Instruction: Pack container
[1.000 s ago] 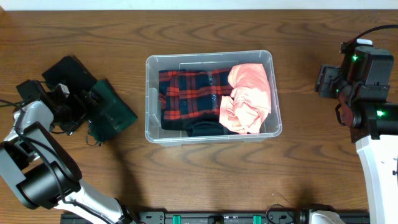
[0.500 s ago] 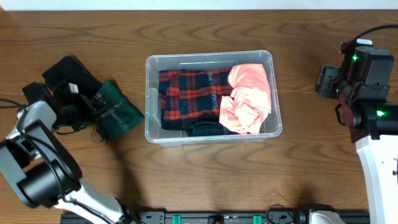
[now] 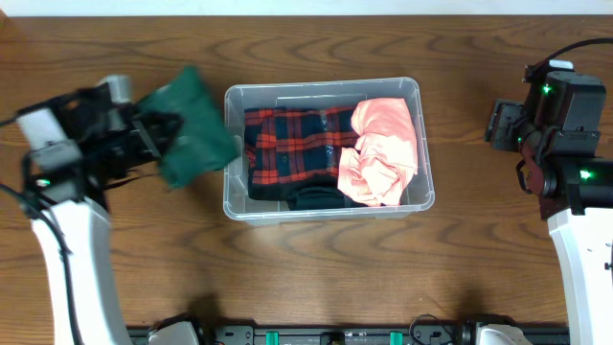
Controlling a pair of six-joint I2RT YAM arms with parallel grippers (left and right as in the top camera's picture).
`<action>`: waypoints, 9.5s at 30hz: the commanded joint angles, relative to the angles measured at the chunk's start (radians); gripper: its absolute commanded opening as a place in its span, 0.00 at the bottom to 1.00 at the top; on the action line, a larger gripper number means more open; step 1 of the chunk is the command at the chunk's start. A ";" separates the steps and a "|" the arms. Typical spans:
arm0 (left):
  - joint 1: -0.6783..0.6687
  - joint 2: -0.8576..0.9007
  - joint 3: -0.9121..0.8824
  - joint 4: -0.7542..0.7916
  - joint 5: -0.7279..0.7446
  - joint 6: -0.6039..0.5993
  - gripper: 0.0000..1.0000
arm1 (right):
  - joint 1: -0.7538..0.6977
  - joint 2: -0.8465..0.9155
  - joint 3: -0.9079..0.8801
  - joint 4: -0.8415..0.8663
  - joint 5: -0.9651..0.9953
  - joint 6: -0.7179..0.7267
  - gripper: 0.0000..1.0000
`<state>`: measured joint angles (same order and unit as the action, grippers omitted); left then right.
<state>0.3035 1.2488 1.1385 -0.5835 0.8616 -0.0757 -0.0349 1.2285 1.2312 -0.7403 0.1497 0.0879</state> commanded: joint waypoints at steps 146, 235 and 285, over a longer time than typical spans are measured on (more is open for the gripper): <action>-0.303 0.451 0.300 -0.455 -0.161 0.293 0.96 | -0.005 0.000 -0.001 -0.065 -0.004 0.000 0.74; -0.369 0.076 0.238 -0.309 -0.971 0.047 0.98 | 0.020 0.033 -0.001 0.080 -0.109 -0.118 0.79; -0.231 -0.879 -0.274 -0.583 -0.742 0.150 0.98 | 0.016 -0.972 -0.517 -0.378 -0.116 -0.059 0.99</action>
<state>0.0696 0.3710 0.8639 -1.1603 0.1062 0.0601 -0.0257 0.2630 0.7177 -1.1149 0.0360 0.0185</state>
